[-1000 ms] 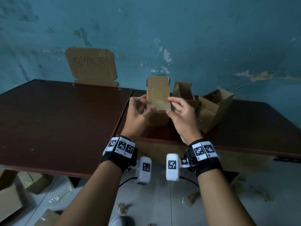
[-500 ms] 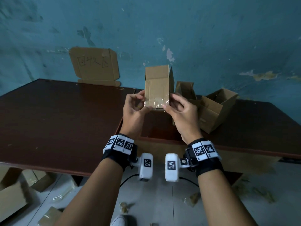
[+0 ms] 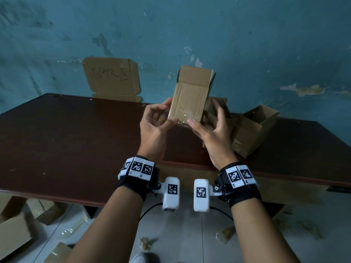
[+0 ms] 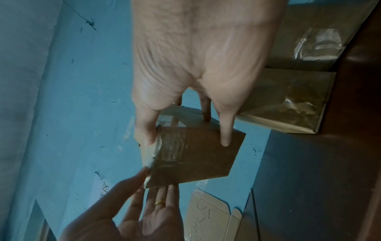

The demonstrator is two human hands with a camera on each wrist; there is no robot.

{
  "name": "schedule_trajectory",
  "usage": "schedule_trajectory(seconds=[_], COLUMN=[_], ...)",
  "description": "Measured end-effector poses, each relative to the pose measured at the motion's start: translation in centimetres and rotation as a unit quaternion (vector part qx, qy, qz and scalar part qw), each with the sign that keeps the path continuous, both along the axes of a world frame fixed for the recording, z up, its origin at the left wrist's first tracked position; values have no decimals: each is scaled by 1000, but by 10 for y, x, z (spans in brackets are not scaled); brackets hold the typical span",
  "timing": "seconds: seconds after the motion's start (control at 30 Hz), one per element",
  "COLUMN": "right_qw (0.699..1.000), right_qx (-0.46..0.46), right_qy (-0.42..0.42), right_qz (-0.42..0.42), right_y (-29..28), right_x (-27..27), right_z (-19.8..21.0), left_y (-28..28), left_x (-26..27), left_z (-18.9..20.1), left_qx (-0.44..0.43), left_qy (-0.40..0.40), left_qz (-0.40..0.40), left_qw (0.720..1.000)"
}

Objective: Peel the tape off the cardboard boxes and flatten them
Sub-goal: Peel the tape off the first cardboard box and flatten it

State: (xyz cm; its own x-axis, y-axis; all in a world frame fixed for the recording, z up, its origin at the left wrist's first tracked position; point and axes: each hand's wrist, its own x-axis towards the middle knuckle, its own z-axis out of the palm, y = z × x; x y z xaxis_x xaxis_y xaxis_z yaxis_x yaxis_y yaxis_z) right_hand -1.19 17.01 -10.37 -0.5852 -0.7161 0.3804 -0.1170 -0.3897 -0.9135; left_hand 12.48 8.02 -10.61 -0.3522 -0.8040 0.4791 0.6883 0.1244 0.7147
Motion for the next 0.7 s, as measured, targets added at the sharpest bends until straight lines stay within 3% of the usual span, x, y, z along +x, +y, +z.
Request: schedule_trajectory(seconds=[0.23,0.43,0.7], right_qw=[1000,999,995], right_qx=[8,27,70], right_qy=[5,7,26], right_qz=[5,-45,-70], right_y=[-8,-14,-17], right_x=[6,5,3], right_z=[-8,-13,-13], left_y=[-1,-1,-5], left_x=[3,1,-2], left_z=[-7,-9,-12], left_qx=[2,10,94], left_qy=[-89,-115,-119], left_qz=[33,46,89], left_qw=[996,992,984])
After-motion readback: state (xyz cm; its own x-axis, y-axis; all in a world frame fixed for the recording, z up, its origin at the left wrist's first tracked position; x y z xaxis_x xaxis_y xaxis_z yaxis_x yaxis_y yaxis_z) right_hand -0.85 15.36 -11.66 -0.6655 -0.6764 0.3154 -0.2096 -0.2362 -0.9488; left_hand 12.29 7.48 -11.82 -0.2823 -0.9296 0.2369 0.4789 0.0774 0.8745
